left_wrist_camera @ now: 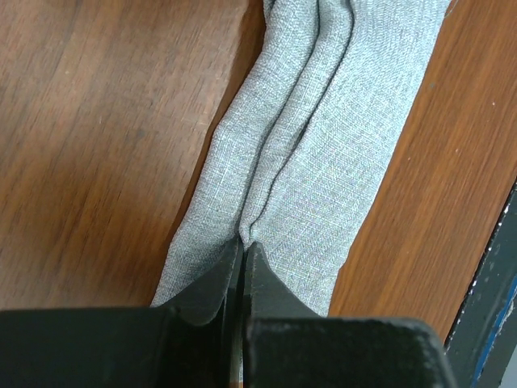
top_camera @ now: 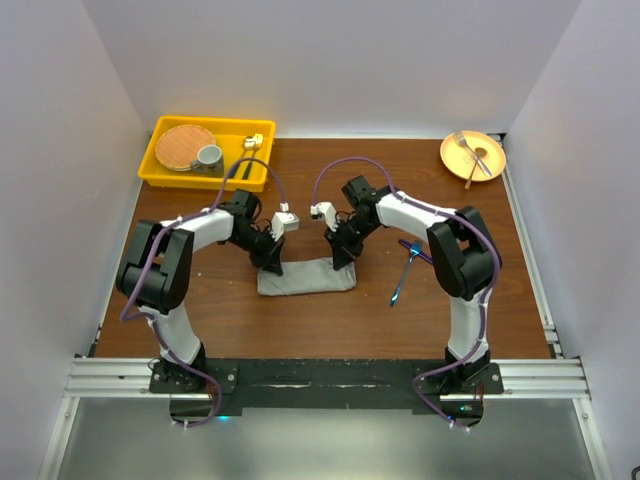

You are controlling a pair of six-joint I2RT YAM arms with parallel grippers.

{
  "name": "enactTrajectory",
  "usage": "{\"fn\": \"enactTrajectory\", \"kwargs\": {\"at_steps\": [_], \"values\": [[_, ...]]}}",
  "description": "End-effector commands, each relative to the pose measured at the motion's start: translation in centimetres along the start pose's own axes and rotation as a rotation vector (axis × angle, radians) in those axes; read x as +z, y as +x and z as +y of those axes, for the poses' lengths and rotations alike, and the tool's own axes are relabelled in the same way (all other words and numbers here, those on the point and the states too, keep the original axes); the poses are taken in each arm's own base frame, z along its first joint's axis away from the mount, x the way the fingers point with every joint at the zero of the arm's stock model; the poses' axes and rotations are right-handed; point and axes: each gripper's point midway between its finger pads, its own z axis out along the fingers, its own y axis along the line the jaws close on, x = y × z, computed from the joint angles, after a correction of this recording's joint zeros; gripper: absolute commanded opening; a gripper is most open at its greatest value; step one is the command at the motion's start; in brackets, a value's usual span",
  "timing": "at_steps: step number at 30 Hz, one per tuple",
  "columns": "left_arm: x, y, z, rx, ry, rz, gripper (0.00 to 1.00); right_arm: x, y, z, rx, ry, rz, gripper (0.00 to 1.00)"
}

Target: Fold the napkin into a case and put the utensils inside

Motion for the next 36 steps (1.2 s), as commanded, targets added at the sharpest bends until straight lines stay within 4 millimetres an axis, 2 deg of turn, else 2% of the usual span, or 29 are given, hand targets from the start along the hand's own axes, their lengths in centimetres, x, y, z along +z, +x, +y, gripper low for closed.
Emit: {"fn": "enactTrajectory", "kwargs": {"at_steps": [1,5,9,17,21,24,28,29,31,32,36], "values": [[1.1,2.5,0.2,-0.014,-0.020,0.054,0.00,-3.2,-5.8,1.6,-0.044,0.003,-0.176,0.00],[1.1,2.5,0.2,-0.013,-0.020,0.051,0.00,-2.4,-6.1,1.1,-0.021,-0.001,-0.173,0.00],[1.0,2.5,0.1,-0.010,-0.023,0.050,0.00,-1.1,-5.7,-0.4,-0.018,0.024,-0.147,0.00],[-0.7,1.8,-0.4,0.003,-0.046,-0.001,0.00,0.9,-2.2,-4.0,0.009,0.129,-0.041,0.00],[-2.1,0.5,-1.4,0.020,-0.058,-0.073,0.00,1.5,-0.5,-4.5,0.016,0.145,0.003,0.00],[-2.8,0.1,-1.9,0.030,-0.081,-0.117,0.00,1.5,-0.2,-4.6,0.019,0.145,0.002,0.00],[-2.8,1.3,-0.4,0.011,-0.167,-0.092,0.00,1.1,-0.4,-4.4,0.018,0.145,-0.018,0.00],[-2.6,1.4,0.0,-0.007,-0.162,-0.081,0.04,1.0,-0.6,-4.1,0.017,0.134,-0.027,0.00],[-2.6,0.8,-0.3,-0.027,-0.134,-0.105,0.19,0.4,-1.4,-3.6,0.004,0.127,-0.053,0.00],[-3.1,-0.2,-0.2,-0.010,-0.135,-0.146,0.32,0.2,-1.6,-3.5,0.002,0.121,-0.066,0.00],[-4.8,-4.9,-2.1,0.101,-0.085,-0.342,0.50,-0.9,-2.9,-2.0,-0.025,0.089,-0.128,0.00]]}}
